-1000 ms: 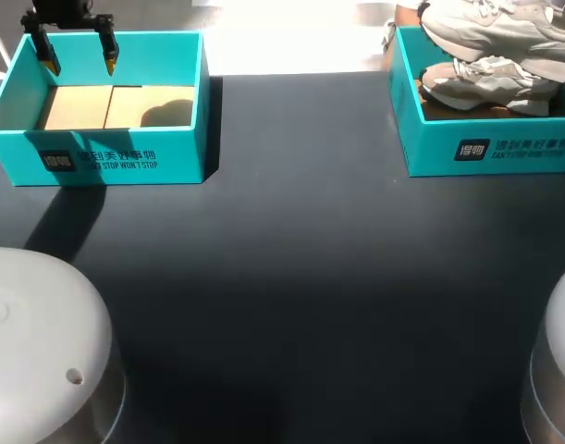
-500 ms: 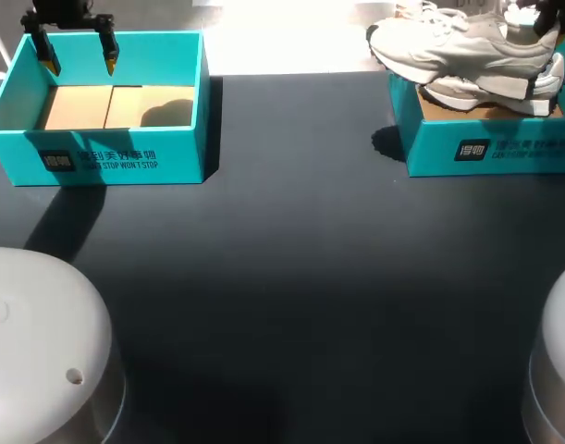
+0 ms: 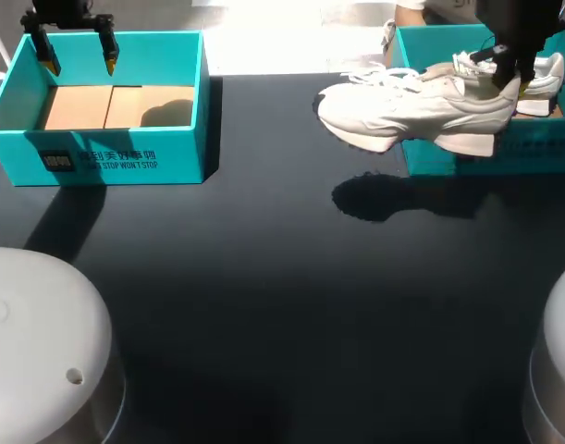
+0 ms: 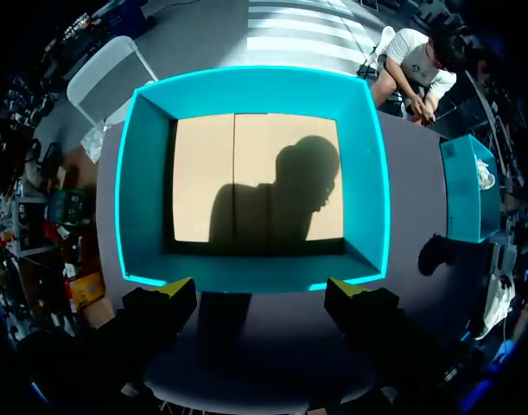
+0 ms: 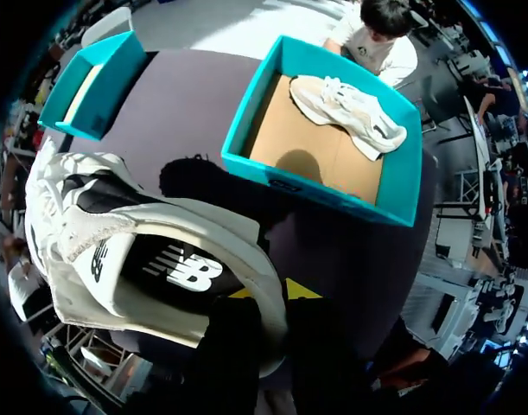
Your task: Take the shoe out of the shoebox, open the shoe tongue, remove and reinsert the insole, then place the shoe into the shoebox
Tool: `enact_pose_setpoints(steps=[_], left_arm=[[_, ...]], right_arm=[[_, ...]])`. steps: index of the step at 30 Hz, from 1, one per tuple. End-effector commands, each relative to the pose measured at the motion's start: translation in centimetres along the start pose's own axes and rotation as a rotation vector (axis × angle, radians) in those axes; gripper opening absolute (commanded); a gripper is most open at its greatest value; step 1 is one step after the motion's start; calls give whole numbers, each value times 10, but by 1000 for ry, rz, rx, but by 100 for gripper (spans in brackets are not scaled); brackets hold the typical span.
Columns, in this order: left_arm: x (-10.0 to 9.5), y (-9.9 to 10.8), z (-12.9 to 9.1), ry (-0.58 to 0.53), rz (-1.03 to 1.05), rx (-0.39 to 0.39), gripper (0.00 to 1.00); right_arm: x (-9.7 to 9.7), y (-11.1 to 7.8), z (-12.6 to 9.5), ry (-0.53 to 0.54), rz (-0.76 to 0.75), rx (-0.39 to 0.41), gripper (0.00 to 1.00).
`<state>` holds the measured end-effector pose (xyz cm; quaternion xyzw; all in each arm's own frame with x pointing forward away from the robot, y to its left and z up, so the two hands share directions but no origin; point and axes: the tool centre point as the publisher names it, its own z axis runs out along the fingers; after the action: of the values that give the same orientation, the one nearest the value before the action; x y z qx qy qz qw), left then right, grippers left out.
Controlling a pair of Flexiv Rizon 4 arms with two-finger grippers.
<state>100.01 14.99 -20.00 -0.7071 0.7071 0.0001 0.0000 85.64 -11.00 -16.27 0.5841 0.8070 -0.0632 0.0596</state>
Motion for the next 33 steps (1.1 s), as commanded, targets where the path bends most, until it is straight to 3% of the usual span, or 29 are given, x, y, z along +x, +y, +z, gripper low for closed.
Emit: enact_pose_setpoints(steps=[1,9,23,26,33], left_arm=[[0,0,0,0,0,0,100],[0,0,0,0,0,0,100],[0,0,0,0,0,0,100],[0,0,0,0,0,0,100],[0,0,0,0,0,0,100]], right_arm=[[25,-28,8,-43,-28,-72,0],[58,-44,20,-9,-19,-34,0],[58,-44,20,-9,-19,-34,0],[91,-58,32,-62,-25,-34,0],[135,-77,55,-41,-20,-27,0]])
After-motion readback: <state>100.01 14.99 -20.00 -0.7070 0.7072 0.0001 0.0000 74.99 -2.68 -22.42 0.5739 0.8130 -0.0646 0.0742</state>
